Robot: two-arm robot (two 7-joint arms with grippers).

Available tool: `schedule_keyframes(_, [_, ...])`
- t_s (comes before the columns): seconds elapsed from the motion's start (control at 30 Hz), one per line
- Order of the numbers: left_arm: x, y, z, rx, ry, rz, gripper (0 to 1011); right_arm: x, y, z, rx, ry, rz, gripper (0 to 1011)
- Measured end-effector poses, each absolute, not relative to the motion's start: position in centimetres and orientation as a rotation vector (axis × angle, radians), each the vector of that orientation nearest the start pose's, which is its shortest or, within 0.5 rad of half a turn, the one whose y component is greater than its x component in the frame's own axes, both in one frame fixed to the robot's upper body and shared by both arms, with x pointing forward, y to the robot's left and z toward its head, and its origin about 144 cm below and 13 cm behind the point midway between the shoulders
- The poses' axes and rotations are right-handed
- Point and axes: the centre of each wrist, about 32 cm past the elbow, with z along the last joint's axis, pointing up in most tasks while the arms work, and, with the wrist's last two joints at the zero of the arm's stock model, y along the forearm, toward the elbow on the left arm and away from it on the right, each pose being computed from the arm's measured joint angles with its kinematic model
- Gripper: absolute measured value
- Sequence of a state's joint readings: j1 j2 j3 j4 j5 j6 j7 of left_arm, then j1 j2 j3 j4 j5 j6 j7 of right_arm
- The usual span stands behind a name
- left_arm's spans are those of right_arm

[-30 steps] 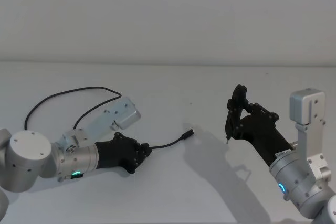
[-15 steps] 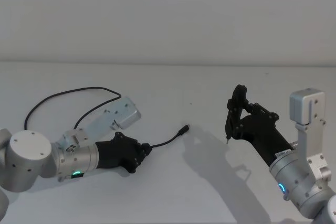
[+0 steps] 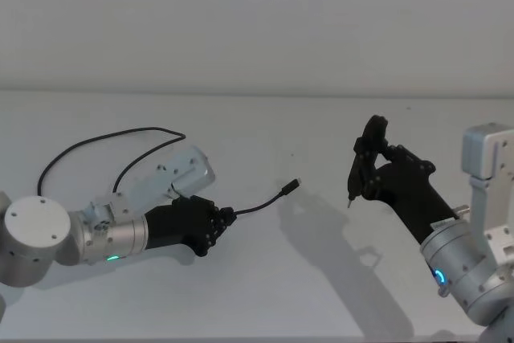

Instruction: Pick up the data cable with the one hand.

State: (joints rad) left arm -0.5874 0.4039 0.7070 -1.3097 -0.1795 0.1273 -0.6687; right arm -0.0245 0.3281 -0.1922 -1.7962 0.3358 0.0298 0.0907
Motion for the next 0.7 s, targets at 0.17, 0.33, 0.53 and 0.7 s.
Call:
schedule_keyframes(0.17, [57.1,19.4,121.8,0.417,-0.295,0.396,51,44.1,-24.6,120.5,0.146,-0.036,-1.221,275])
schedule_keyframes(0.33, [57.2,19.8,122.2,0.394,-0.369,0.360,51,44.1,-25.1,121.3,0.217,-0.009,-1.216,275])
schedule_keyframes(0.53, [57.6,20.6,122.9,0.360,-0.477,0.307,50,44.1,-25.5,122.1,0.302,0.028,-1.211,275])
schedule_keyframes(0.7, [57.7,21.0,123.3,0.344,-0.529,0.278,51,44.2,-25.6,122.5,0.368,0.063,-1.204,274])
